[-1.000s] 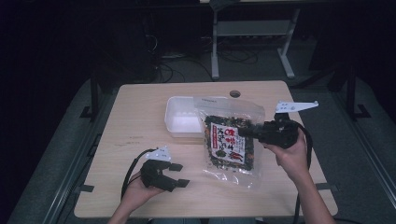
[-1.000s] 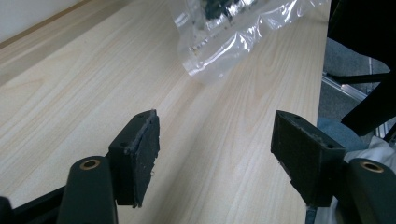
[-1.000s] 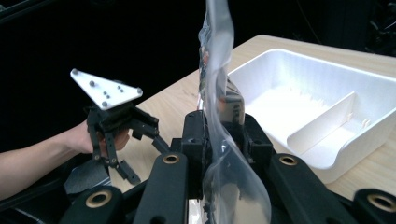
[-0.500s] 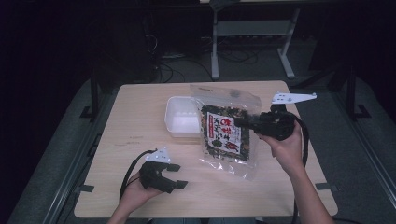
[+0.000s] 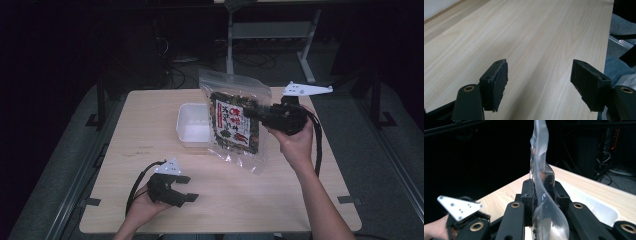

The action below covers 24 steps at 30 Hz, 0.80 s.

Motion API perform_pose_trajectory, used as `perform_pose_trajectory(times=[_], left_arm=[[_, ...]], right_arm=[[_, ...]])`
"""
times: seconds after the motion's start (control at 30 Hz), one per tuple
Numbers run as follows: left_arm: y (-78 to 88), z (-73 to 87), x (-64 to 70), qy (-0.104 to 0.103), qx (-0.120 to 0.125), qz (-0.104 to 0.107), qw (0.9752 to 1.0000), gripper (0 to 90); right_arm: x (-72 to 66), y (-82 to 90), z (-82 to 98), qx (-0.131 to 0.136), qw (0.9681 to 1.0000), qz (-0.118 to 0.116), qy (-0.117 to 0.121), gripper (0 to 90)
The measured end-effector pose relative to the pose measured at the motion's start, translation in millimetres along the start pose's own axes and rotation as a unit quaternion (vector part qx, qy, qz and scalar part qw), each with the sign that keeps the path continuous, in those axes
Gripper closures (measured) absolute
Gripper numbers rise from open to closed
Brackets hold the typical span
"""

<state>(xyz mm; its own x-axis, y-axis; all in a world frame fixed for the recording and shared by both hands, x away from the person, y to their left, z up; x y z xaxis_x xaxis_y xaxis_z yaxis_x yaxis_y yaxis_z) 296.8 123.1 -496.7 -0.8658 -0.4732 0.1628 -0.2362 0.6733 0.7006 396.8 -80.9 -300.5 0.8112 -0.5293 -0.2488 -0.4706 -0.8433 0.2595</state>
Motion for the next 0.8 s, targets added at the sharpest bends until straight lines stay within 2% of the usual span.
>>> perform_pose_trajectory(times=[0.13, 0.3, 0.5, 0.6, 0.8], left_arm=[[1.1, -0.2, -2.3, 0.002, 0.003, -0.002, 1.0000, 29.2], [2.0, 0.8, -5.3, 0.009, 0.007, -0.003, 0.9999, 28.5], [2.8, 0.8, -6.0, 0.009, 0.008, -0.004, 0.9999, 28.3], [2.6, 1.9, -6.9, 0.009, 0.006, -0.004, 0.9999, 28.3], [4.1, 2.6, -9.1, 0.013, 0.009, -0.005, 0.9999, 28.3]], right_arm=[[-0.5, -10.0, -9.3, -0.003, 1.0000, -0.001, 0.009, 75.1], [1.9, -23.6, -17.0, 0.003, 0.9998, 0.008, 0.016, 75.1], [5.8, -37.8, -24.4, 0.002, 0.9995, 0.018, 0.027, 75.2], [7.3, -45.3, -29.3, 0.010, 0.9995, 0.018, 0.026, 75.1], [13.0, -60.9, -43.4, 0.028, 0.9986, 0.034, 0.031, 75.1]])
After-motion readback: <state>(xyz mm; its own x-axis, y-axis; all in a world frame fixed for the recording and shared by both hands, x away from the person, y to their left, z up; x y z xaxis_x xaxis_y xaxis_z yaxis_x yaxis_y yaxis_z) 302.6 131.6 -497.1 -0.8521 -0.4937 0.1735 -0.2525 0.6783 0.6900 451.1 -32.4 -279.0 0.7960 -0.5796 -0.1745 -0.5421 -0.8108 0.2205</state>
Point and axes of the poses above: each handheld gripper's, and its own axes: y roughly backward along the jaws, z roughly out of its underside, x roughly to its right, the point moved 10 cm from there along -y, roughly forward along the jaws, and after that the axes turned 3 degrees about -z, right-handed, at the moved point
